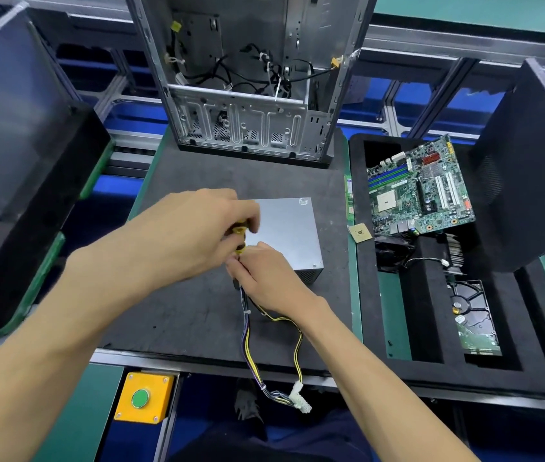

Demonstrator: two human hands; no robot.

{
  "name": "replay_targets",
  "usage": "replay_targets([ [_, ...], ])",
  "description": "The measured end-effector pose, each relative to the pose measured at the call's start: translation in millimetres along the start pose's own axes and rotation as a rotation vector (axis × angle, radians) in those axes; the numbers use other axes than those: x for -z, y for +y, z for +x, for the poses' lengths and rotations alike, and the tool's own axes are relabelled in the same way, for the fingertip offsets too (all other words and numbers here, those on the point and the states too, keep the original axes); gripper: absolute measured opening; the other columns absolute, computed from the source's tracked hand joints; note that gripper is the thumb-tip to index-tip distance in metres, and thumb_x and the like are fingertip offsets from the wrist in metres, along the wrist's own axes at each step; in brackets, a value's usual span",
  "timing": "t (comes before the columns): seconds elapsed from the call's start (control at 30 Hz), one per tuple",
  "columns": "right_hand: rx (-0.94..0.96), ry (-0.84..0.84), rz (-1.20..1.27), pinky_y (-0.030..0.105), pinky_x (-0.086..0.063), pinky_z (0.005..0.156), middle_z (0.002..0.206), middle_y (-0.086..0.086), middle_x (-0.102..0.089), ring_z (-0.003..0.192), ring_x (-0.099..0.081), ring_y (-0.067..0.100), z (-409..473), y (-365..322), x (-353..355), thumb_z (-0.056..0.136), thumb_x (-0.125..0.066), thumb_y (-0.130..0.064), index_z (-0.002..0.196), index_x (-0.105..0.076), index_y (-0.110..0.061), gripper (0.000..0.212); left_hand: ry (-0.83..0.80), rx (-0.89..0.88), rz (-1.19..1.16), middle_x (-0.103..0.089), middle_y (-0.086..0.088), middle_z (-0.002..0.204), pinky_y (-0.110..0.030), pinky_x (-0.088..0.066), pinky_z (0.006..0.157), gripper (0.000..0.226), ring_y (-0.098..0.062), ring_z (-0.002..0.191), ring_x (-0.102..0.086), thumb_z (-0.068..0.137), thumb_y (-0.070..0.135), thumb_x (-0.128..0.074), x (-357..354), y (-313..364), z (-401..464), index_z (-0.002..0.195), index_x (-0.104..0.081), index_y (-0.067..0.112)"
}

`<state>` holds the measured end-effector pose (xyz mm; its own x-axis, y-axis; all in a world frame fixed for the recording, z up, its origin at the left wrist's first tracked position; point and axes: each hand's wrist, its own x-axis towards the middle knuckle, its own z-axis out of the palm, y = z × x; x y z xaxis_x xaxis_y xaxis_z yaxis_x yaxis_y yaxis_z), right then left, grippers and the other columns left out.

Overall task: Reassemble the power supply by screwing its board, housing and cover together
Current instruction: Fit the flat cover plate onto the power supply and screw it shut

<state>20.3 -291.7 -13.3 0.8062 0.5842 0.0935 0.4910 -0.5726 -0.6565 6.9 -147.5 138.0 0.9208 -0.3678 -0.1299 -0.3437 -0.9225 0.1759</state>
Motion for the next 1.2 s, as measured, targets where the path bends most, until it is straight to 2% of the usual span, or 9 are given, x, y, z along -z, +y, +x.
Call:
replay_targets([
  [0.1,0.0,-0.015,0.004,0.038,-0.033,0.072,0.064,0.005,-0.054,0.067,-0.045,0.026,-1,0,1,0.102,-0.018,-0.044,0.071,-0.053,-0.008,0.059,-0.035,-0.051,-0.073,-0.049,0.017,0.097,-0.036,-0.05,0.077,0.031,-0.01,0.087,-0.051,0.096,0.026,-0.057,-1,-4,-1,0.124,-0.053,0.038],
  [0.17,-0.006,-0.008,-0.003,0.04,-0.037,0.074,0.064,0.007,-0.055,0.068,-0.046,0.029,-1,1,0,0.108,-0.029,-0.037,0.07,-0.054,-0.006,0.055,0.052,0.001,-0.045,-0.056,0.013,0.085,-0.037,-0.05,0.071,0.014,-0.018,0.08,-0.057,0.093,0.037,-0.06,-4,-5,0,0.106,-0.058,0.031],
  [0.3,-0.01,0.013,-0.015,0.035,-0.026,0.068,0.064,0.008,-0.054,0.07,-0.046,0.031,-2,3,-1,0.109,-0.043,-0.025,0.069,-0.051,-0.006,0.045,0.205,0.157,0.139,-0.046,0.003,0.055,-0.028,-0.024,0.05,0.053,-0.025,0.056,-0.048,0.079,0.071,-0.047,-9,1,1,0.062,-0.039,0.022],
  [0.53,-0.005,-0.002,0.005,0.039,-0.035,0.074,0.065,0.005,-0.055,0.067,-0.045,0.026,0,1,-2,0.102,-0.023,-0.042,0.072,-0.054,-0.009,0.055,0.176,-0.08,-0.088,-0.054,0.013,0.092,-0.034,-0.045,0.063,0.015,-0.014,0.076,-0.056,0.09,0.041,-0.057,-6,-5,-4,0.102,-0.053,0.034],
  [0.73,-0.062,0.067,0.166,0.019,-0.031,0.063,0.056,-0.004,-0.045,0.063,-0.043,0.02,-1,8,-4,0.1,-0.047,-0.048,0.067,-0.038,-0.046,0.034,0.215,0.133,0.137,-0.051,0.004,0.061,-0.031,-0.024,0.052,0.048,-0.027,0.063,-0.055,0.08,0.069,-0.042,-7,-1,-1,0.067,-0.037,0.024],
  [0.87,-0.068,0.003,0.203,0.018,-0.034,0.076,0.066,-0.01,-0.057,0.073,-0.051,0.016,0,13,-5,0.103,-0.042,-0.046,0.083,-0.063,-0.036,0.031,0.257,0.196,0.132,-0.045,0.007,0.057,-0.028,-0.024,0.051,0.049,-0.023,0.055,-0.047,0.083,0.068,-0.046,-6,-2,-2,0.064,-0.035,0.024],
  [1.0,-0.079,-0.009,0.166,0.014,-0.032,0.074,0.066,-0.005,-0.061,0.073,-0.051,0.015,1,14,-6,0.101,-0.034,-0.05,0.073,-0.059,-0.025,0.045,0.133,-0.048,-0.074,-0.053,0.013,0.092,-0.035,-0.046,0.064,0.007,-0.013,0.077,-0.056,0.093,0.036,-0.057,-2,-7,-5,0.099,-0.055,0.036],
  [1.07,-0.091,-0.019,0.159,0.02,-0.034,0.071,0.065,-0.002,-0.06,0.074,-0.051,0.019,1,13,-4,0.099,-0.029,-0.053,0.071,-0.057,-0.02,0.051,0.092,-0.123,-0.136,-0.05,0.016,0.104,-0.034,-0.048,0.064,0.022,-0.008,0.079,-0.057,0.093,0.025,-0.058,0,-5,-5,0.112,-0.058,0.037],
  [1.2,-0.081,-0.023,0.143,0.035,-0.039,0.075,0.065,0.004,-0.059,0.07,-0.05,0.026,1,10,-2,0.101,-0.028,-0.05,0.072,-0.055,-0.014,0.054,0.176,-0.032,-0.062,-0.053,0.012,0.091,-0.036,-0.046,0.062,0.015,-0.021,0.077,-0.061,0.09,0.039,-0.061,0,-3,1,0.101,-0.055,0.031],
])
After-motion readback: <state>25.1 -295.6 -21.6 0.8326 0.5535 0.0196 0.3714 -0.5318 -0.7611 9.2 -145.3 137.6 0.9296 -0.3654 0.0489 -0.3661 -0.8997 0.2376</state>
